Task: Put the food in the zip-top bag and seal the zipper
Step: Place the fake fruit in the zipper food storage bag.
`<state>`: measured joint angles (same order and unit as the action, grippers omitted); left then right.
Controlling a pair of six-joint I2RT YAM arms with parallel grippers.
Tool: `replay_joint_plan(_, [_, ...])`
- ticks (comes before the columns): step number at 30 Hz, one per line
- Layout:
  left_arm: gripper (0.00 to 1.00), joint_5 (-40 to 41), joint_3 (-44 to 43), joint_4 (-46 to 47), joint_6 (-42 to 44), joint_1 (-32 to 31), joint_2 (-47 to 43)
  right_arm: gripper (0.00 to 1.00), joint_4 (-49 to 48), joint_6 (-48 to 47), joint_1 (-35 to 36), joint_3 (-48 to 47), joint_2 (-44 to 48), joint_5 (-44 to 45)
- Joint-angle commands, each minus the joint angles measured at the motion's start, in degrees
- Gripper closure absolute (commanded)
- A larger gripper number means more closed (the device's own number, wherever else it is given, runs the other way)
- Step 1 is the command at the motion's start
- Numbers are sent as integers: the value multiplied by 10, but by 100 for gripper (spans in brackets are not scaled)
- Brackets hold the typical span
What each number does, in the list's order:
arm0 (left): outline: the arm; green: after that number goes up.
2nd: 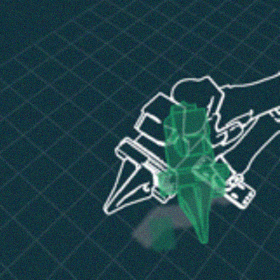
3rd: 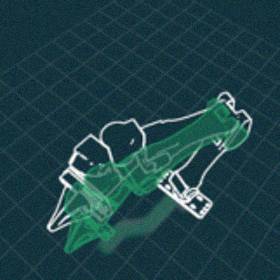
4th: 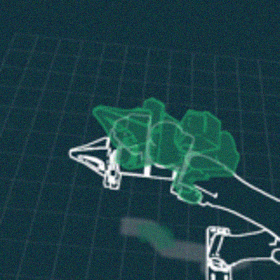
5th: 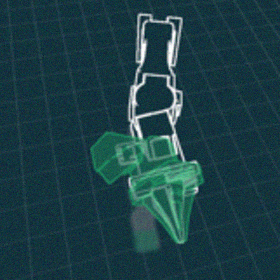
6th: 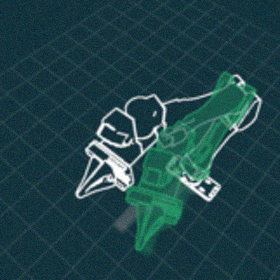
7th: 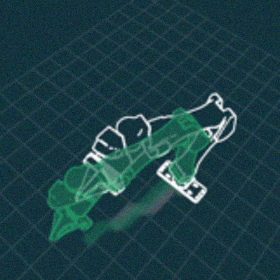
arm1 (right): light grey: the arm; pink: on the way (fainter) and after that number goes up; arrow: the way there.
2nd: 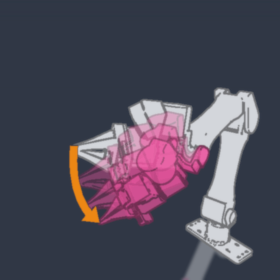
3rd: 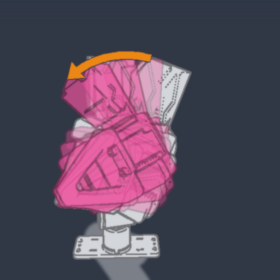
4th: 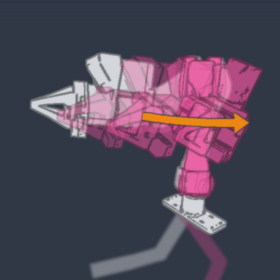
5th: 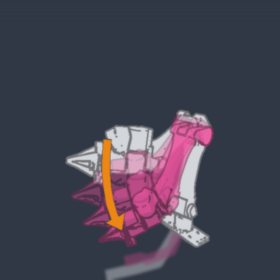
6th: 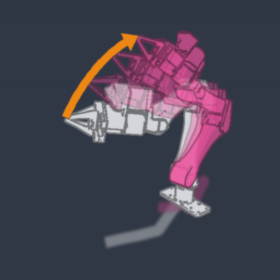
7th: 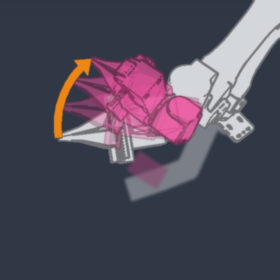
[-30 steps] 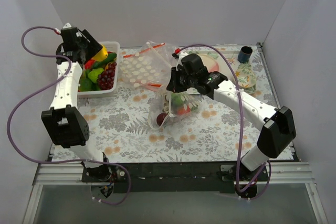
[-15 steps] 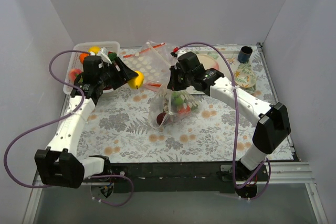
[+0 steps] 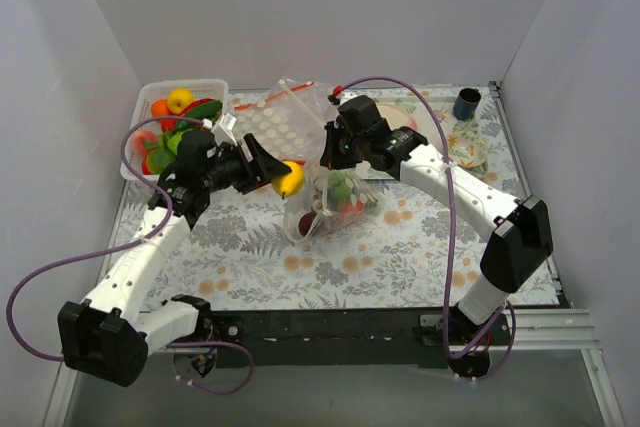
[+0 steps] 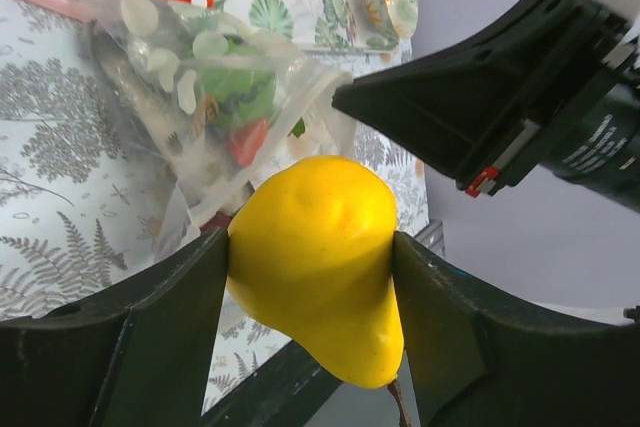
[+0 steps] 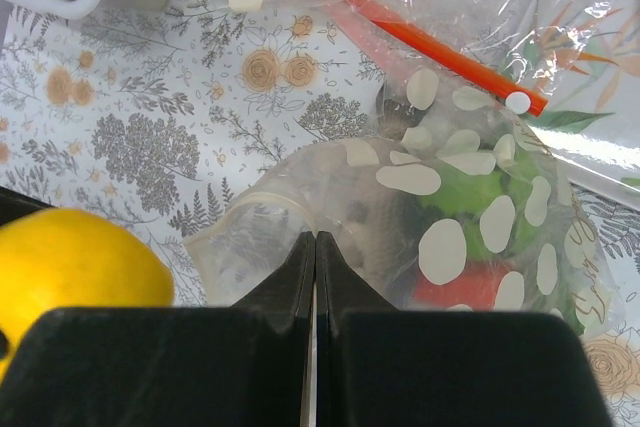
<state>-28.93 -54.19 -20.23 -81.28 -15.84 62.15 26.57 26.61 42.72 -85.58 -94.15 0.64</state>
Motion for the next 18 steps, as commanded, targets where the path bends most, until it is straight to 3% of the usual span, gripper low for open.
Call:
replay_joint_plan(1, [53, -13, 21, 33, -14, -34, -15, 99, -4, 6, -4, -28, -5, 20])
replay_joint_plan(18, [53, 84, 25, 61, -12, -122, 53, 99, 3, 10, -3, -27, 24, 17])
